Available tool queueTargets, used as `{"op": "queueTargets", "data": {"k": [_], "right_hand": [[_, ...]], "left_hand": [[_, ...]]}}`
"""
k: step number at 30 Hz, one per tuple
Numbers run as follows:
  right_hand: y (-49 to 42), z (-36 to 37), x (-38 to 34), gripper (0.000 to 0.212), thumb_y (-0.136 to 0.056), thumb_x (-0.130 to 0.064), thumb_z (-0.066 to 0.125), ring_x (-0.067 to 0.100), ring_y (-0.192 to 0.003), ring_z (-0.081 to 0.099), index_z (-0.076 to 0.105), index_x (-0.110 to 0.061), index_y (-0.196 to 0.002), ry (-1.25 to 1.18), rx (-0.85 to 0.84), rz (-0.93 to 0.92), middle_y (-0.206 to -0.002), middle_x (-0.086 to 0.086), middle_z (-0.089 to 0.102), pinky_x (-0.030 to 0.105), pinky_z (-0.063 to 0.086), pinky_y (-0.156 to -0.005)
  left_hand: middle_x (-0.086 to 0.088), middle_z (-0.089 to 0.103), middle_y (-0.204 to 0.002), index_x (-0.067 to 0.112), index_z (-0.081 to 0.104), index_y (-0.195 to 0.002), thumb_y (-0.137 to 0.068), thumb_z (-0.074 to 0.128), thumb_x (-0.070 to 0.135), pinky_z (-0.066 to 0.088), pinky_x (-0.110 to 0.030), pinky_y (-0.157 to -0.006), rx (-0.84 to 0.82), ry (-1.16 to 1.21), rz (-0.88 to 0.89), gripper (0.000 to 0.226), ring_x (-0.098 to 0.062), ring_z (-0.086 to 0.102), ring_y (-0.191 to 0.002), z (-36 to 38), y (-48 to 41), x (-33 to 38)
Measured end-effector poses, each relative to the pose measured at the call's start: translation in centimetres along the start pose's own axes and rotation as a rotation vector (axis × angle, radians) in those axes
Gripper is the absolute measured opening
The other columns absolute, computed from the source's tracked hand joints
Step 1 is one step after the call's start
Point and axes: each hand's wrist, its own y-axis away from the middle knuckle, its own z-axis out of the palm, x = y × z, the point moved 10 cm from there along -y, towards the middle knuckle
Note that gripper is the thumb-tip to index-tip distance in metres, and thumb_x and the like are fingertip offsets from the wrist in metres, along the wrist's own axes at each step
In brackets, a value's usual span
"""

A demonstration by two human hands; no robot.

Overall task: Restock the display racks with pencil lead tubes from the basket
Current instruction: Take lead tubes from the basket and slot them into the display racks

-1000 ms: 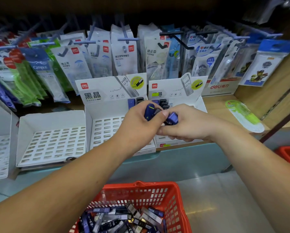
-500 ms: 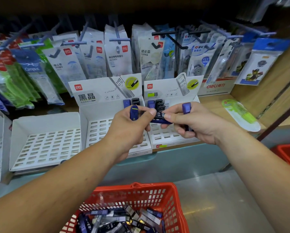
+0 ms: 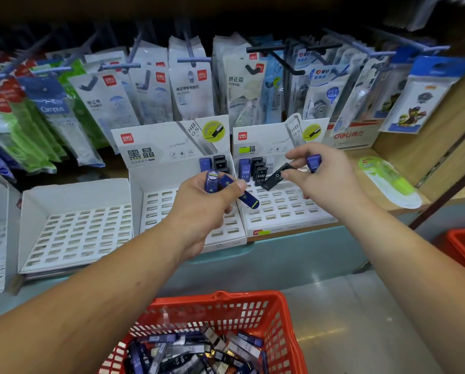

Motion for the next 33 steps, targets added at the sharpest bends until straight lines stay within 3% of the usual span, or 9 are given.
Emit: {"op": "queueTargets", "data": {"k": [6,13,18,21,23,25,27,31,33], "right_hand": [[-0.6,2.1,-0.7,0.024,-0.082,-0.014,0.084,0.004,-0.068,0.060,0.071,-0.033,-0.078,0.133,-0.029,-0.105,-0.083,-0.006,0.073,0.023,0.046,-0.069],[-0.9,3.3,-1.3,0.027,-0.089,-0.012,0.078,0.007,-0.085,0.066,0.074,-0.038,-0.084,0.197,-0.125,-0.146,-0.091,-0.010,0.074,0.013,0.050,-0.078],[-0.6,4.9,-0.4,0.017,-0.090,-0.014,0.078,0.005,-0.091,0.068,0.079,-0.029,-0.096,0.160,-0.189,-0.088,-0.097,-0.008,0.075,0.022,0.053,-0.091],[-0.2,3.6,-0.8,0.002,-0.092,-0.028,0.077,0.001,-0.058,0.059,0.075,-0.029,-0.091,0.011,-0.109,-0.036,-0.071,-0.011,0.066,0.021,0.051,-0.058],[0.1,2.9,0.5,0.025,-0.095,-0.048,0.068,0.013,-0.041,0.041,0.065,-0.023,-0.091,-0.194,-0.112,0.184,-0.062,-0.002,0.054,0.023,0.030,-0.041],[1.2,3.7,1.7,0.043,-0.096,-0.060,0.052,0.016,-0.043,0.030,0.054,-0.018,-0.090,-0.440,-0.248,0.463,-0.062,0.004,0.048,0.023,0.017,-0.048],[2.2,4.6,1.6,0.038,-0.097,-0.053,0.042,0.016,-0.047,0.028,0.044,-0.017,-0.084,-0.570,-0.375,0.575,-0.067,0.007,0.048,0.026,0.012,-0.051],[2.9,5.4,1.2,0.026,-0.103,-0.031,0.049,0.018,-0.048,0.038,0.047,-0.015,-0.083,-0.517,-0.498,0.515,-0.072,0.007,0.050,0.023,0.019,-0.043],[2.7,5.2,0.6,0.023,-0.101,-0.025,0.061,0.017,-0.051,0.045,0.055,-0.012,-0.084,-0.457,-0.471,0.419,-0.067,0.005,0.055,0.021,0.024,-0.038]], "left_hand": [[-0.014,0.077,-0.084,0.010,0.070,-0.103,-0.094,0.076,0.025,0.034,-0.018,-0.042,0.001,0.005,-0.002,0.019,-0.011,0.065,-0.064,0.0,0.3,0.2],[-0.013,0.077,-0.086,0.013,0.071,-0.099,-0.092,0.077,0.023,0.034,-0.016,-0.042,0.024,-0.018,0.031,0.014,-0.013,0.069,-0.070,-0.3,0.3,0.4],[-0.011,0.077,-0.084,0.014,0.071,-0.097,-0.092,0.078,0.022,0.035,-0.014,-0.042,0.003,-0.035,0.047,0.011,-0.013,0.071,-0.073,-0.1,0.5,0.7],[-0.009,0.076,-0.081,0.012,0.070,-0.096,-0.093,0.076,0.021,0.034,-0.013,-0.042,-0.005,-0.064,0.052,0.011,-0.010,0.064,-0.061,0.0,0.6,0.9],[-0.006,0.069,-0.076,0.012,0.070,-0.096,-0.094,0.071,0.018,0.034,-0.015,-0.041,-0.003,-0.097,0.042,0.007,-0.008,0.053,-0.051,-0.1,0.6,0.8],[-0.005,0.060,-0.072,0.010,0.070,-0.096,-0.094,0.065,0.017,0.033,-0.022,-0.043,-0.012,-0.125,0.028,0.008,-0.011,0.043,-0.048,0.0,0.6,0.6],[-0.004,0.060,-0.068,0.005,0.064,-0.099,-0.097,0.057,0.017,0.040,-0.028,-0.048,-0.037,-0.136,0.017,0.014,-0.016,0.051,-0.052,0.6,0.6,0.7],[-0.010,0.066,-0.083,0.010,0.050,-0.103,-0.107,0.042,0.014,0.062,-0.043,-0.070,-0.153,-0.044,-0.005,0.009,-0.026,0.077,-0.074,2.6,1.2,0.8],[-0.012,0.061,-0.082,0.013,0.049,-0.105,-0.110,0.042,0.018,0.063,-0.047,-0.071,-0.184,-0.095,0.064,0.010,-0.027,0.072,-0.064,3.2,1.4,1.2]]}}
